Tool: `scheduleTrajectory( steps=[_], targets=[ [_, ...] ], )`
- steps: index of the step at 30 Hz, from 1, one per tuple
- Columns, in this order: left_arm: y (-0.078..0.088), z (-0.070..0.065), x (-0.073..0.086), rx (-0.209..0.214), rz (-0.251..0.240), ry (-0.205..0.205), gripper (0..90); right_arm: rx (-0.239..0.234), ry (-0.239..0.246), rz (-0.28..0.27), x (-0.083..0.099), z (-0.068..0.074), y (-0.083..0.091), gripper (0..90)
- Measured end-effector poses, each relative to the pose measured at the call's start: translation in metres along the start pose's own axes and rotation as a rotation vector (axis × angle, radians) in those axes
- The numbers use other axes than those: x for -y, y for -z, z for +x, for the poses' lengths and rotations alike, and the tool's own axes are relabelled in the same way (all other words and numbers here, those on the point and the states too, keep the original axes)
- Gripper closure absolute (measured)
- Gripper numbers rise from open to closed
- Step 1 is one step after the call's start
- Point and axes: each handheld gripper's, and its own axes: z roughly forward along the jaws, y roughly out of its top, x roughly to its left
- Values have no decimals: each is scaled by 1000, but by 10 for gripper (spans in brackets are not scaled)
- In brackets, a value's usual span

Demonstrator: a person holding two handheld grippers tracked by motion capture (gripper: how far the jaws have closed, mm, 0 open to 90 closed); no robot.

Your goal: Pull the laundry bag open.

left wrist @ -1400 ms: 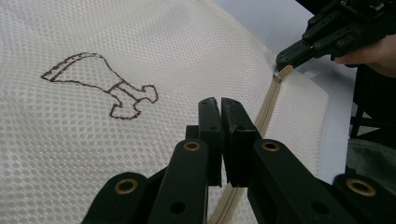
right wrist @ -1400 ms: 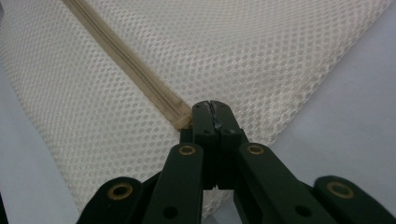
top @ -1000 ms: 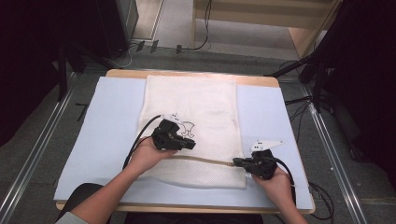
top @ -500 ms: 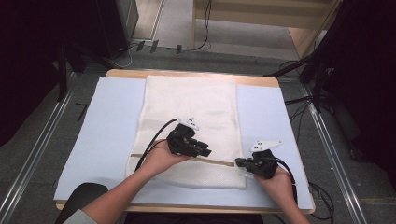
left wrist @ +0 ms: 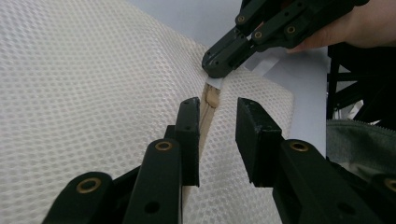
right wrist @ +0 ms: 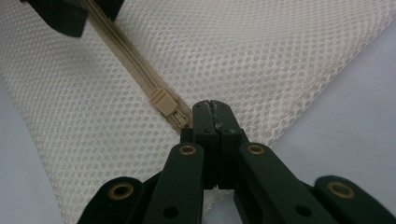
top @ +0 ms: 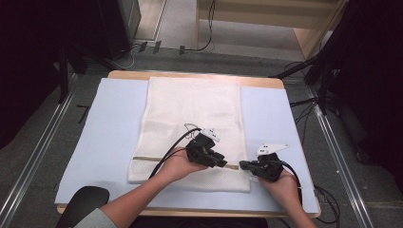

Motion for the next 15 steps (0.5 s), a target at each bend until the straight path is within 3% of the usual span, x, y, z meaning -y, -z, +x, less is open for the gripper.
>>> scheduleTrajectory(
  steps=[6, 15],
  targets=[
    [-12, -2, -3, 1, 28, 15, 800, -1, 4, -1, 0, 0, 0, 900],
    [-35, 1, -2, -24, 62, 36, 803, -2, 14, 5, -1, 0, 0, 900]
  ],
)
